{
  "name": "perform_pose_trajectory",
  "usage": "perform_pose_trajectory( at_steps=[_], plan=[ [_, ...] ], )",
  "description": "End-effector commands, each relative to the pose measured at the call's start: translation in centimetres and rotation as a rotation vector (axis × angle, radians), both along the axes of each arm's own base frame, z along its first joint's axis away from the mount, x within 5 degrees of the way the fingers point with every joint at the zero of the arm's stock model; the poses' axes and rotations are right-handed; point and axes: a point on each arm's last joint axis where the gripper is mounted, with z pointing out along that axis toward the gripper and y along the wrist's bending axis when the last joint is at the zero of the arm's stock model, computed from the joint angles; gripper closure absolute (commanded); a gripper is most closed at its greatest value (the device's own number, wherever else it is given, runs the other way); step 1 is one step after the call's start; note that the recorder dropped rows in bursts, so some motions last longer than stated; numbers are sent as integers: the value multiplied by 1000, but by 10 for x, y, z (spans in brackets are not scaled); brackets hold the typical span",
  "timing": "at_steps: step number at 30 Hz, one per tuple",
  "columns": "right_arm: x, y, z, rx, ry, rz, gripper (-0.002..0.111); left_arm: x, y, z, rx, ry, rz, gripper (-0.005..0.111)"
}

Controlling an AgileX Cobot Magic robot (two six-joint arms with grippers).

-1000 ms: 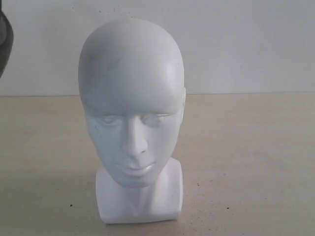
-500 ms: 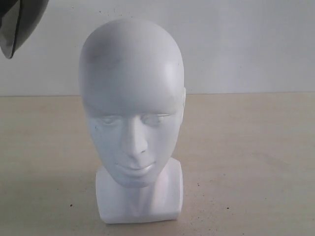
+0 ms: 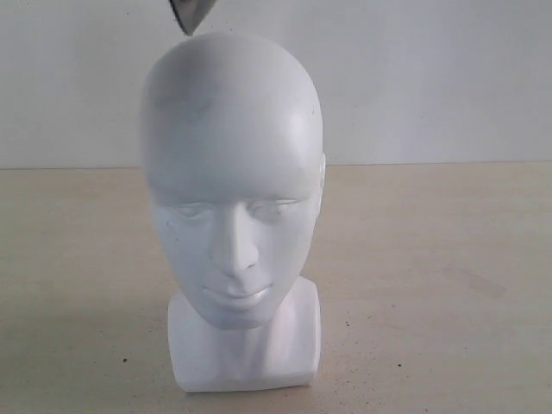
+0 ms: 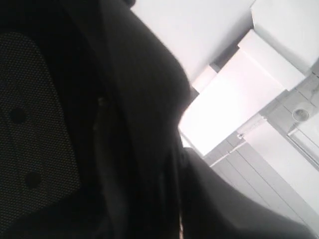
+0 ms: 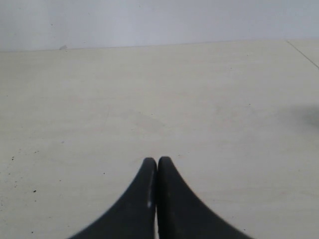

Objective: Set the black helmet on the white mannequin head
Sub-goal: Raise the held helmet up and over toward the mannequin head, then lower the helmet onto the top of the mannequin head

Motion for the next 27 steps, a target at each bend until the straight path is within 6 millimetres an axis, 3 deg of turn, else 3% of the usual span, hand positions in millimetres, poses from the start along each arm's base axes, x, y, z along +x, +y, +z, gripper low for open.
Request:
perform_pose_trajectory(
  at_steps=[1, 7, 11, 27],
  plan=[
    [0, 0, 1, -2, -11, 4, 108, 1, -9, 24, -33, -141, -100, 102],
    [0, 0, 1, -2, -11, 4, 108, 23, -20, 22, -19, -102, -143, 102],
    [0, 0, 1, -2, -11, 4, 108, 29, -30, 20, 50, -118, -159, 102],
    [0, 0, 1, -2, -11, 4, 108, 50, -42, 7, 61, -37, -226, 102]
  ],
)
